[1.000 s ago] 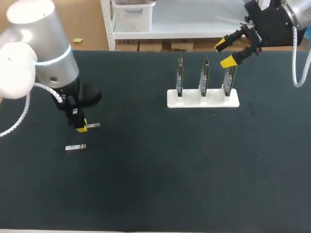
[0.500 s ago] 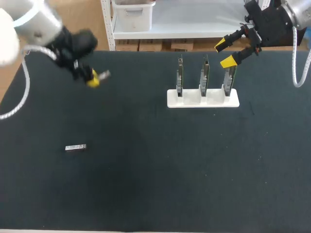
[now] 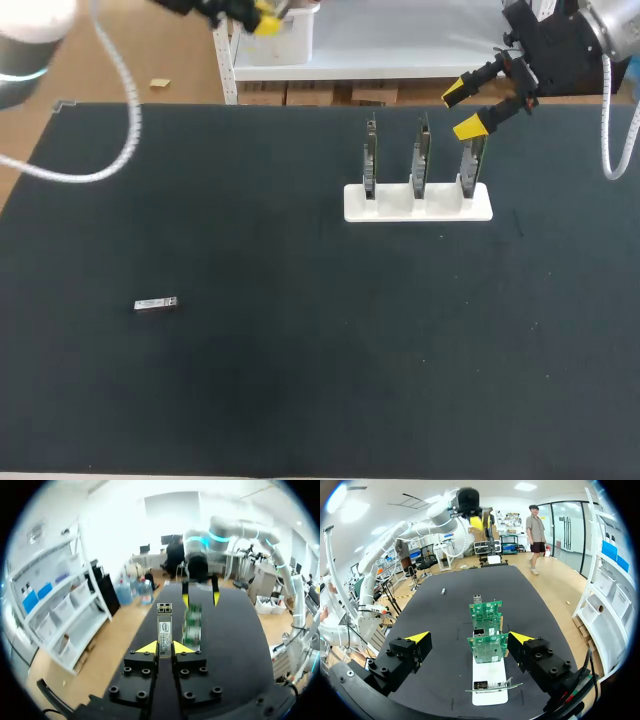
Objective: Pick up the optical module with the left hand, and insert it into the network port with the right hand.
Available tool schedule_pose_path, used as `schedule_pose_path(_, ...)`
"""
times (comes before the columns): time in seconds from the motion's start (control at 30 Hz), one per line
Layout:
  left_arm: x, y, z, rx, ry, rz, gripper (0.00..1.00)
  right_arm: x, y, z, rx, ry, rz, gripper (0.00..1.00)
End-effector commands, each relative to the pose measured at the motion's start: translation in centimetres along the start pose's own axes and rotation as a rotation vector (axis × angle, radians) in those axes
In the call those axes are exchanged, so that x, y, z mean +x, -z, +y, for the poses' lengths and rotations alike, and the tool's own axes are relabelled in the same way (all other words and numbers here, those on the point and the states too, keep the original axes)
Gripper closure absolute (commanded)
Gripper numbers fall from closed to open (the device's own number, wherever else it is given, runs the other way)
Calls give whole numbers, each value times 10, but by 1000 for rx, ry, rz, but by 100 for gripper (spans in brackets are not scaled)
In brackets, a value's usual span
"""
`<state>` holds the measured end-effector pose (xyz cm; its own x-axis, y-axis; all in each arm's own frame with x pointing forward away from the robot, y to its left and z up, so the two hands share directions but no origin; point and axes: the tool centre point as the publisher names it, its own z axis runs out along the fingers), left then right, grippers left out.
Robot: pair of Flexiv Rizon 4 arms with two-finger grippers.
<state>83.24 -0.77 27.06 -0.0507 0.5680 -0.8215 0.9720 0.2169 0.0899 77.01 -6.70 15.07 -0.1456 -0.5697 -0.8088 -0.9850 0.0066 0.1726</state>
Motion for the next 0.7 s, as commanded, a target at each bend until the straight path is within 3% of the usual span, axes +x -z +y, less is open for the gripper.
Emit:
schedule_pose_path(0.03, -42, -65, 3, 95, -194, -478, 100, 0, 0, 2, 5, 1, -1, 0)
schedule_pose_path(0.27, -43, -106, -14, 173, -167, -480, 100, 0, 0, 2, 5, 1, -1, 0)
schedule_pose_path(0.7, -38, -140, -35, 207, -115, -564, 100, 0, 0, 2, 5, 1, -1, 0)
